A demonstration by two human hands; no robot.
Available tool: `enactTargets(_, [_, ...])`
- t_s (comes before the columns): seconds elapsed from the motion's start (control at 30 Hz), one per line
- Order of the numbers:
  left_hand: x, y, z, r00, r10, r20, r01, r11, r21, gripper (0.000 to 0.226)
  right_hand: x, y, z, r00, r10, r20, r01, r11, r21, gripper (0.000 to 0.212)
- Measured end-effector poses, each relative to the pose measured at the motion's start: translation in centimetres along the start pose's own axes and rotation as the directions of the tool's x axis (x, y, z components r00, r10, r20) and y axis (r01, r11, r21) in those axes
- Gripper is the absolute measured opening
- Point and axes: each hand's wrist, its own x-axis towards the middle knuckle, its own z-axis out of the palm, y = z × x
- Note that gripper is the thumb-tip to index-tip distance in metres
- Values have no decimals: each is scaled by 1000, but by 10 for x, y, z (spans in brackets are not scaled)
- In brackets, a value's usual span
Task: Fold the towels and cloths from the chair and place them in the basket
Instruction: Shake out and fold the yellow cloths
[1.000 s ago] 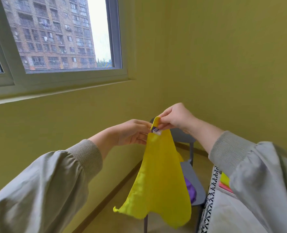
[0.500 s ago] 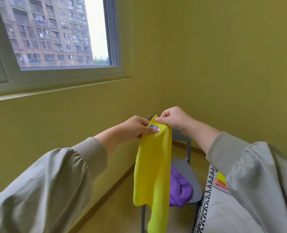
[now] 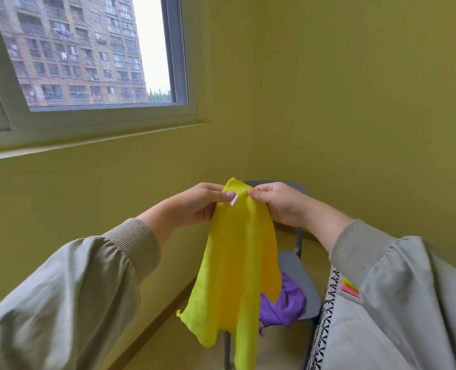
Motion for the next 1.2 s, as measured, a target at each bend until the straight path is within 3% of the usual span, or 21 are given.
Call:
enactTargets(0.13, [2,-1,0,999,-27,-44,26,999,-38,28,-1,-4,0,992,-15,-126,12,1000,-22,21])
enactTargets(0.33, [2,-3,2,999,-16,-52,21,996,87,14,1,-3,3,984,-27,-176,21,999,-36,20])
enactTargets(0.47, [4,-4,8,997,-15,-73,29,981,194,31,1,-2,4,982,-31,-185,24,999,-39,20])
enactTargets(0.67, [9,-7,10,993,17,-113,17,955,296,7,2,0,4,976,-54,-211,33,994,-103,22])
enactTargets(0.8, [10,-7,10,991,25,-131,4,976,219,13,1,1,2,970,-74,-230,32,983,-180,23])
enactTargets(0.93, [10,-7,7,987,30,-155,-6,987,158,16,-6,-4,2,976,-82,-204,42,980,-197,24])
enactTargets(1.07, [8,-5,5,987,52,-151,-25,984,175,12,-15,-10,1,996,-15,-90,-3,982,-191,21])
enactTargets(1.2, [6,-1,5,991,63,-118,-36,974,223,10,-16,-10,5,997,-4,-76,-14,974,-225,5])
